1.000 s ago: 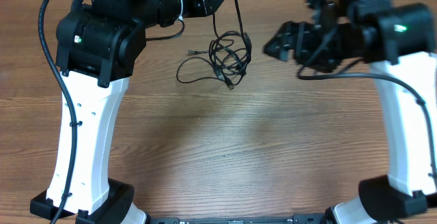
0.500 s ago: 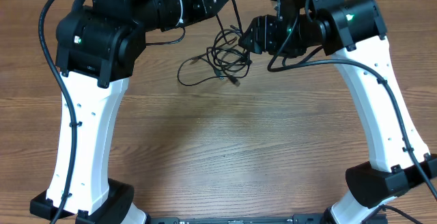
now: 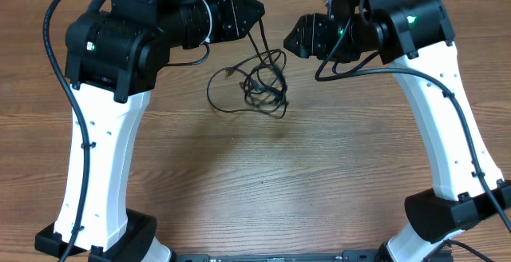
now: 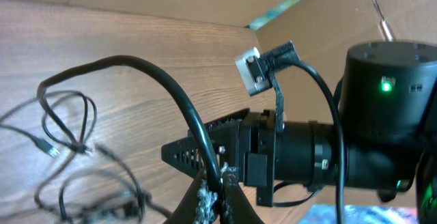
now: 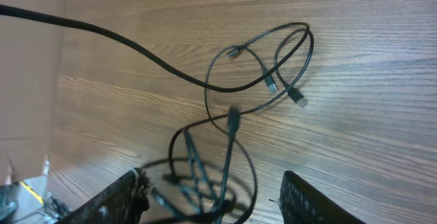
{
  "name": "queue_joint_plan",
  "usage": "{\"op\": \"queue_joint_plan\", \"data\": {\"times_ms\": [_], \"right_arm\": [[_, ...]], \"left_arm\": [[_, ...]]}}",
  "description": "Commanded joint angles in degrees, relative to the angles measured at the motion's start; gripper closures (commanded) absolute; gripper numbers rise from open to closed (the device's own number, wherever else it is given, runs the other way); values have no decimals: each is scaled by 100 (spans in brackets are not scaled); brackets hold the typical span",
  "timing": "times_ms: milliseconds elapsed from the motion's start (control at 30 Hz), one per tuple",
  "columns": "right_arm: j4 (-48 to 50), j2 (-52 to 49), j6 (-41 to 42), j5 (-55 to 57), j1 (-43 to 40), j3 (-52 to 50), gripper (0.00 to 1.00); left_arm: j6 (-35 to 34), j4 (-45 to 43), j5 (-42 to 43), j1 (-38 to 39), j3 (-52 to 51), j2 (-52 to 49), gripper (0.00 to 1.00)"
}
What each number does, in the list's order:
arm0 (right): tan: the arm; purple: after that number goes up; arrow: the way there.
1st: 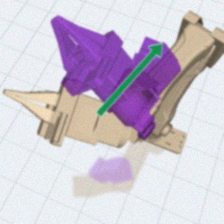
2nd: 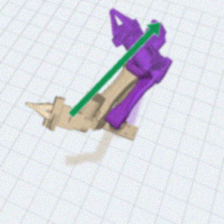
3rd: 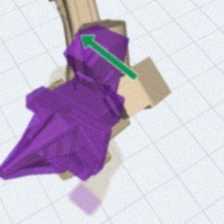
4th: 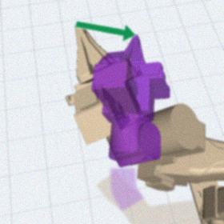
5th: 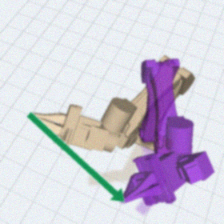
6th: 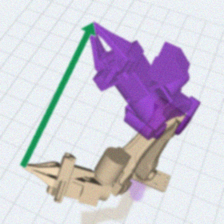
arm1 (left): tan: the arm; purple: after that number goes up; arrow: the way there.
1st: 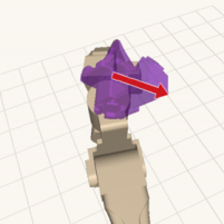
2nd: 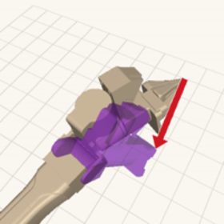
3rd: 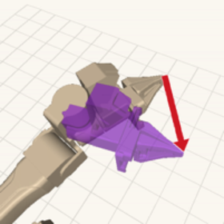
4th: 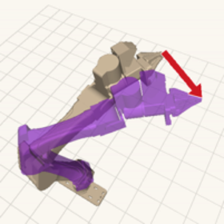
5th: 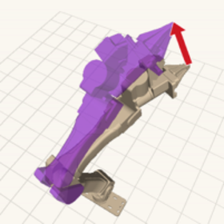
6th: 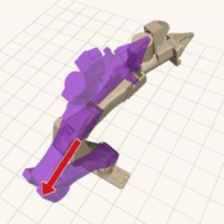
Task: Untangle cables
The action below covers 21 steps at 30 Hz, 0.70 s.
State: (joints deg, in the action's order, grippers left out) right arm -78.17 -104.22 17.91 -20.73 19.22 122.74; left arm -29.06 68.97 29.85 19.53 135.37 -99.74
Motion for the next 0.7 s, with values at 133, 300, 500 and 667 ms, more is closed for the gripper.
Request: {"op": "queue_joint_plan", "data": {"times_ms": [133,300,500,667], "right_arm": [[-96,46,-339,-219,212,-90,39],[-116,44,-345,-562,267,-195,40],[-125,37,-481,-638,284,-339,40],[-129,37,-492,-739,302,-555,40]], "left_arm": [[505,-348,649,39,129,85,96],[507,-330,645,44,129,74,96],[505,-382,1023,52,129,52,96],[304,-538,1373,42,129,52,96]]}}
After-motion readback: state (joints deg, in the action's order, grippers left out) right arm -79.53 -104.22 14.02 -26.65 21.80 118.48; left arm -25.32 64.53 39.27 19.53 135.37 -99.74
